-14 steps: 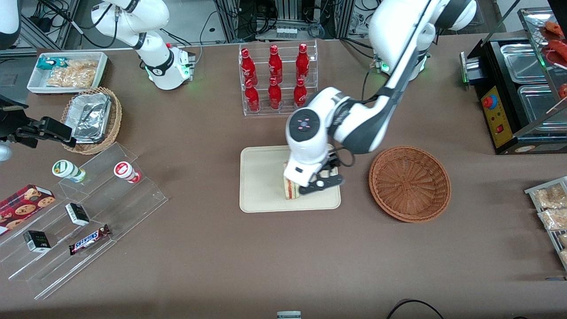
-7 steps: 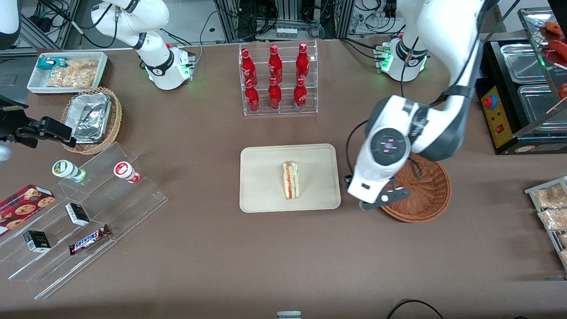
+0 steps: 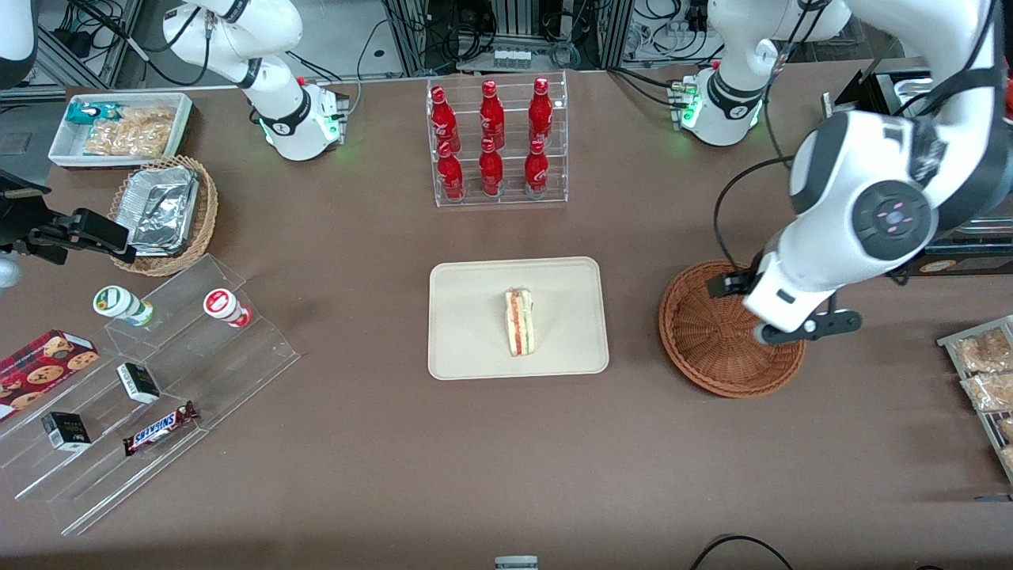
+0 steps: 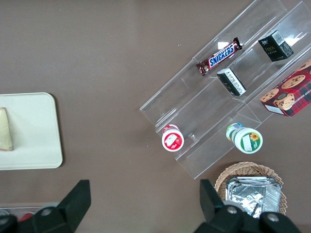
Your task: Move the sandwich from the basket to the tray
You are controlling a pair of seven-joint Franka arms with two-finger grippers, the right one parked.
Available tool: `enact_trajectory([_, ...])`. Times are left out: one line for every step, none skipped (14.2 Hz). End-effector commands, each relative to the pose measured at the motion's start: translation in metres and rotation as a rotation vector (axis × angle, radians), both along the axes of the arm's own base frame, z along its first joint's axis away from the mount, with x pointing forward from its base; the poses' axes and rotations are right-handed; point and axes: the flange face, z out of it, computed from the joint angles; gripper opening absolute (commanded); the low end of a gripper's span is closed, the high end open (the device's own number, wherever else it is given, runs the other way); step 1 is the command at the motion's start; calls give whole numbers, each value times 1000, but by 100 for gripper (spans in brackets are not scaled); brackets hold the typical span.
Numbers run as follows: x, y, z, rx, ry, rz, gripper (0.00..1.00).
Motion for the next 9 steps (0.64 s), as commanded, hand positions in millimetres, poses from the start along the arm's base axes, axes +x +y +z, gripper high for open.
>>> enact_trajectory([-29,33,41,-43,7,-125,100])
enact_trajectory([-36,51,54,-47,8,-143,100])
enact_trajectory([-44,65,66,-50,1,-160,100])
enact_trajectory([-51,75,78,-52,-13,-178,100])
enact_trajectory([-56,84,87,-48,-21,-172,100])
enact_trajectory([-61,88,96,-46,-25,-165,100])
enact_trajectory([-63,97,104,-44,-41,-149,100])
enact_trajectory([-63,97,107,-42,-52,-149,100])
enact_trajectory([-62,99,108,-38,-60,-146,100])
